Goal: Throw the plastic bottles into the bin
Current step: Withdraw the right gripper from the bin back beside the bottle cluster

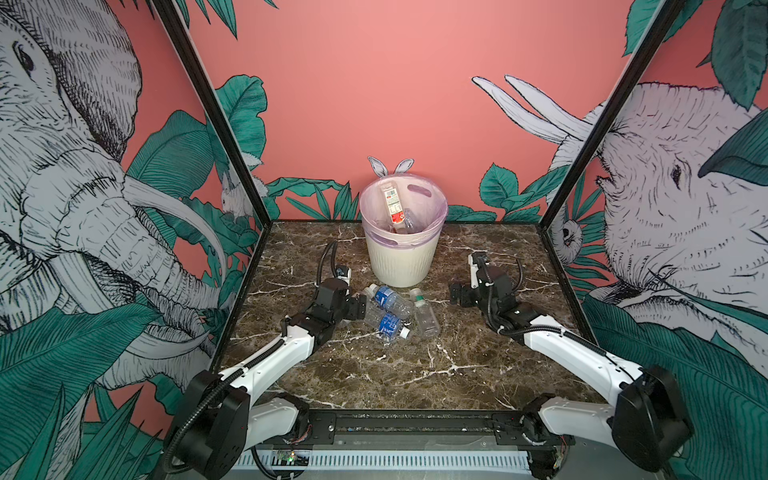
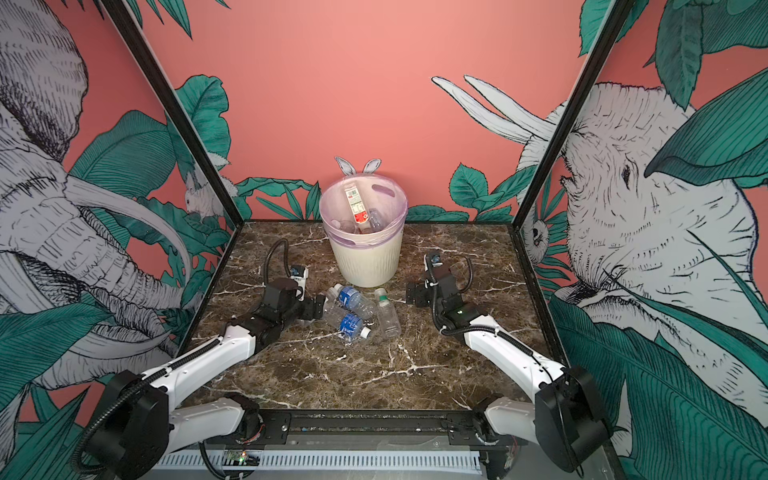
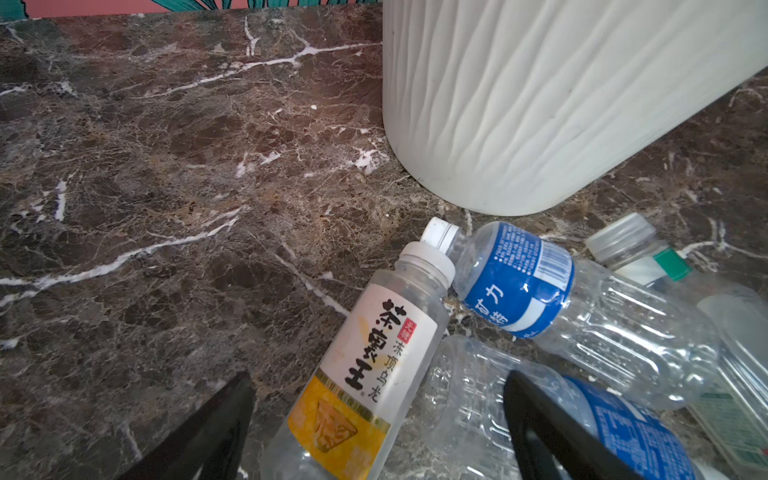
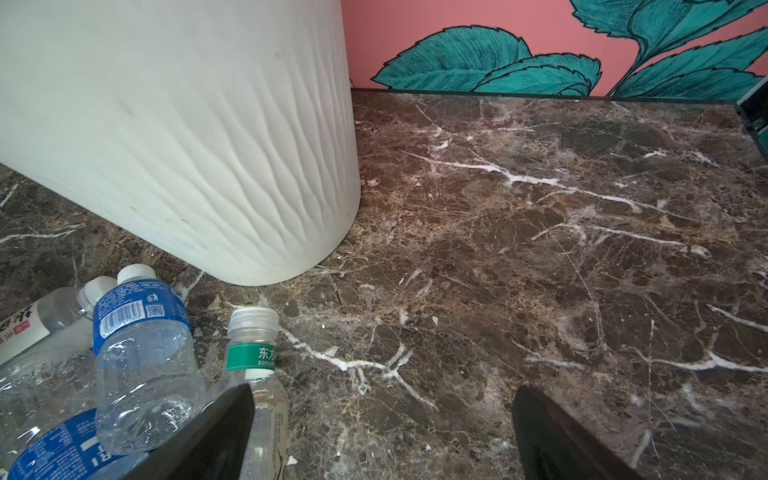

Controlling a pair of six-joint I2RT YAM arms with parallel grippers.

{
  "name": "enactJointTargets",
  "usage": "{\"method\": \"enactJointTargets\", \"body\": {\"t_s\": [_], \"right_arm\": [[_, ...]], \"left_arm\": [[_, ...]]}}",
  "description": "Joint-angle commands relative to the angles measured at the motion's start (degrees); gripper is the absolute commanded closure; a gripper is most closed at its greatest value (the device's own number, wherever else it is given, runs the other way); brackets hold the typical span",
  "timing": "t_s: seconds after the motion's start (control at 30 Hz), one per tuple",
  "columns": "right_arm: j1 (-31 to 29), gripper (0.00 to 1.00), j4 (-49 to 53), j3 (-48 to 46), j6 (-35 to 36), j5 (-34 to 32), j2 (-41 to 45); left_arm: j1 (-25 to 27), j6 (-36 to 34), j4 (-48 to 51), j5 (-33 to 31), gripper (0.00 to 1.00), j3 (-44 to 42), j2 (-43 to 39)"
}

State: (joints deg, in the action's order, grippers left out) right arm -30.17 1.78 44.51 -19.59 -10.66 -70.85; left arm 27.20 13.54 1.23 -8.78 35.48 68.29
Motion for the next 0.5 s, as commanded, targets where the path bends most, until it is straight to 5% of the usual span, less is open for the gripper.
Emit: {"method": "enactJointTargets", "body": {"t_s": [0.0, 0.47], "right_arm": [[0.4, 0.01, -3.1, 0.0, -1.6, 0.9, -0.7], [0.9, 0.01, -3.5, 0.3, -2.5, 2.0, -3.7]], "left_arm": [[-0.2, 0.0, 2.0, 0.3, 0.06, 2.0, 1.1], [-0.8, -0.7, 3.3, 0.2, 0.06, 4.7, 7.6]]}}
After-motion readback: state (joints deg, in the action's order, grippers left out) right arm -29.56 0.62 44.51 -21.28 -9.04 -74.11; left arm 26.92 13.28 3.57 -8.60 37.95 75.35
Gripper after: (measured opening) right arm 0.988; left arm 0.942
